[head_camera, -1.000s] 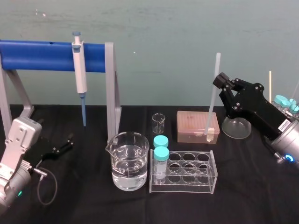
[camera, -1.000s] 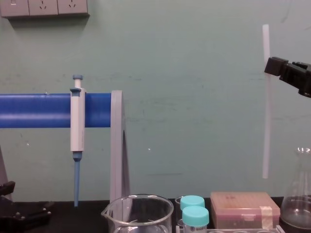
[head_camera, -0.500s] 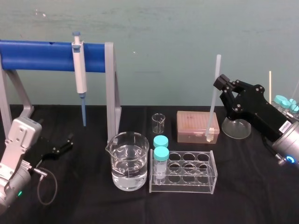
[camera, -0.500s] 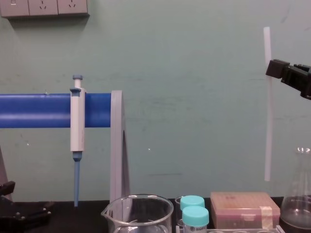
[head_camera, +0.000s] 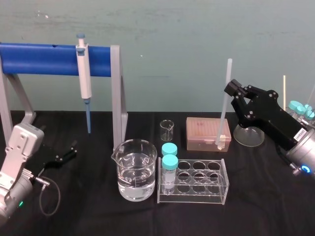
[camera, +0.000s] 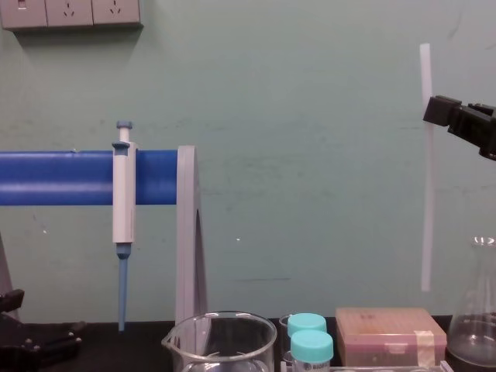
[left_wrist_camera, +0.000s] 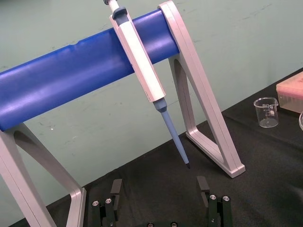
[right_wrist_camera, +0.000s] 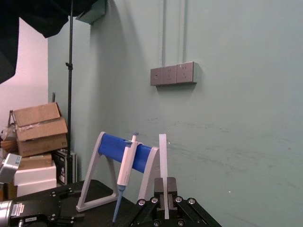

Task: Pick up the stirring rod with one hand, then place it down.

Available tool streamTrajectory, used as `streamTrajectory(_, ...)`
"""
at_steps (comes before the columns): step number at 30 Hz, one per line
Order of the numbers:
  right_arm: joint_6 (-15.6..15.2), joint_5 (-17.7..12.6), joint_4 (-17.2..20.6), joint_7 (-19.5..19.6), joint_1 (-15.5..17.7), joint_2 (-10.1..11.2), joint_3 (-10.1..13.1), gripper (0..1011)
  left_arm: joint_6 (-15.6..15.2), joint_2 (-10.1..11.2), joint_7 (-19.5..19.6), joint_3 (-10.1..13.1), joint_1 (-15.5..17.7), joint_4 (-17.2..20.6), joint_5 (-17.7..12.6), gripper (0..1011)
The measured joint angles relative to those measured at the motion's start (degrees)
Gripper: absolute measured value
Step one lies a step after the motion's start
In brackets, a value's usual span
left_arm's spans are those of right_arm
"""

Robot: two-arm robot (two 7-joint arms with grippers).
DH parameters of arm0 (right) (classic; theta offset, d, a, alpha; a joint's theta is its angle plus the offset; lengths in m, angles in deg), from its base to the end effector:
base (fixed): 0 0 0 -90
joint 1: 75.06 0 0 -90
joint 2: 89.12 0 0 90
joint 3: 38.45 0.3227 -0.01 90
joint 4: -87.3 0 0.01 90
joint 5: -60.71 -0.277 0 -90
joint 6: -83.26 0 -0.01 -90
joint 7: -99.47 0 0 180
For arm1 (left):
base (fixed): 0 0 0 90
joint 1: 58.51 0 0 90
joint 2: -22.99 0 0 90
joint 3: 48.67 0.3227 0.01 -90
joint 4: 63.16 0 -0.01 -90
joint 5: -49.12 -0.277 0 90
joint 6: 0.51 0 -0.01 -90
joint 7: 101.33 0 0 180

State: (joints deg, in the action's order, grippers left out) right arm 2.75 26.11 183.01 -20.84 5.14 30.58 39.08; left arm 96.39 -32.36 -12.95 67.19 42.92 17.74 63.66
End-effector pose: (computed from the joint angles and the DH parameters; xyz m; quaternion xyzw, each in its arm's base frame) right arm 0.3354 -0.0952 -0.2407 0.1162 -0.1070 -0.3852 0.9092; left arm 0.3333 0.1097 -0.3226 0.1416 -0.1325 0.5799 0.7912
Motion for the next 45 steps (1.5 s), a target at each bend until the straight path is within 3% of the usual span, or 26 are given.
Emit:
streamTrajectory(6,0.0,-1.1,-1.2,-1.8,-0.2,0.4,-0.3,45,0.0,0.0,0.0,0.0,0.0,0.0,0.0,1000)
streamTrajectory(10,0.8,-2.7,-2.6,-4.8,-0.8,1.0,-0.6,45,0.0,0.0,0.0,0.0,0.0,0.0,0.0,1000)
streamTrajectory(14,2.2,-5.8,-5.3,-10.2,-1.9,2.1,-1.2,45,0.0,0.0,0.0,0.0,0.0,0.0,0.0,1000)
streamTrajectory(21,4.2,-8.5,-8.8,-15.1,-2.6,3.5,-1.8,45,0.0,0.0,0.0,0.0,0.0,0.0,0.0,1000)
streamTrajectory(30,6.8,-8.6,-11.7,-17.8,-2.4,3.9,-3.5,45,0.0,0.0,0.0,0.0,0.0,0.0,0.0,1000)
streamTrajectory(45,9.9,-4.0,-15.1,-17.5,-3.4,3.4,-5.6,45,0.0,0.0,0.0,0.0,0.0,0.0,0.0,1000)
